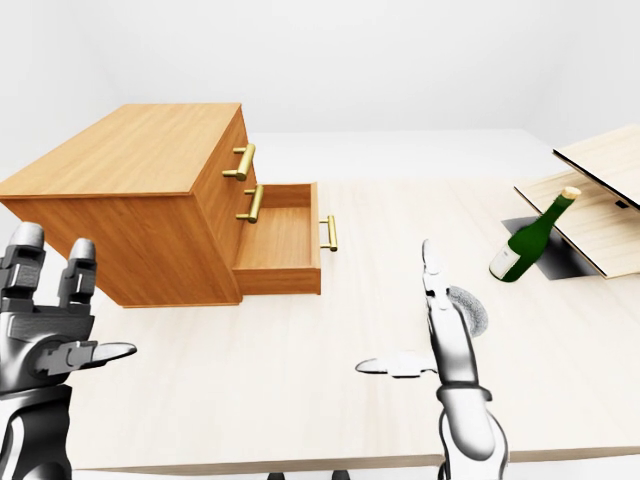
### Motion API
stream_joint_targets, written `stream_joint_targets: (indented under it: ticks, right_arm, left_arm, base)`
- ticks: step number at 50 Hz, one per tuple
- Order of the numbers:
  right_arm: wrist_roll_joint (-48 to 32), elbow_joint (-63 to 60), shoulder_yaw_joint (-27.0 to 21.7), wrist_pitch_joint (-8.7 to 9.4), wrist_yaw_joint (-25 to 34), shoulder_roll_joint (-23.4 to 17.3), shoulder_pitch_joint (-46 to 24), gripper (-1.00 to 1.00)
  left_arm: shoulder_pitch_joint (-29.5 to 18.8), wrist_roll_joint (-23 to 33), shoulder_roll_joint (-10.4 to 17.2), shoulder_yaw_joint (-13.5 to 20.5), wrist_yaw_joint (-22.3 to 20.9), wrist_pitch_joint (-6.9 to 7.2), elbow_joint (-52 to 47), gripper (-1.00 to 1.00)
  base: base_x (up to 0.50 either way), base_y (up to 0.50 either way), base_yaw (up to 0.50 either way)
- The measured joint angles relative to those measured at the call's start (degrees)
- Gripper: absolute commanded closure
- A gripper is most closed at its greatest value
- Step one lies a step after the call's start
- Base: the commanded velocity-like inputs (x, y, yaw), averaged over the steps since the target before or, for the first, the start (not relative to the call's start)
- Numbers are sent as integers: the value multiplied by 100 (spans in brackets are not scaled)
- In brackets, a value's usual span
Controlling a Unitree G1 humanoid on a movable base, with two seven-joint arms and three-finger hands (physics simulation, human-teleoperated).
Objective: Put the bowl on top of the cabinet.
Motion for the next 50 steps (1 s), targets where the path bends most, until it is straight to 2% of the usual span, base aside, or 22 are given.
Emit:
stream_joint_targets:
  ticks: [8, 20, 30, 38, 50]
  right_arm:
    - [-685, -704, -560, 0, 759, -5, 43, -100]
    - [-1313, -706, -1432, 0, 1691, -210, -111, -100]
    - [-1711, -535, -1943, 0, 2244, -452, -297, -100]
    - [-2094, -348, -2043, 0, 2543, -699, -501, -100]
    - [-2710, 124, -1755, 0, 2854, -1046, -871, -100]
  left_arm:
    - [2, 5, -10, 4, 6, 0, -36, -100]
    - [5, 47, -26, -37, 11, 0, -33, -100]
    - [16, 72, -37, -62, 3, 0, -24, -100]
    - [21, 84, -41, -74, -2, 0, -14, -100]
    - [37, 95, -51, -82, -10, 0, -29, -100]
  base:
    - [0, 0, 0]
    - [0, 0, 0]
    - [0, 0, 0]
    - [0, 0, 0]
    - [0, 0, 0]
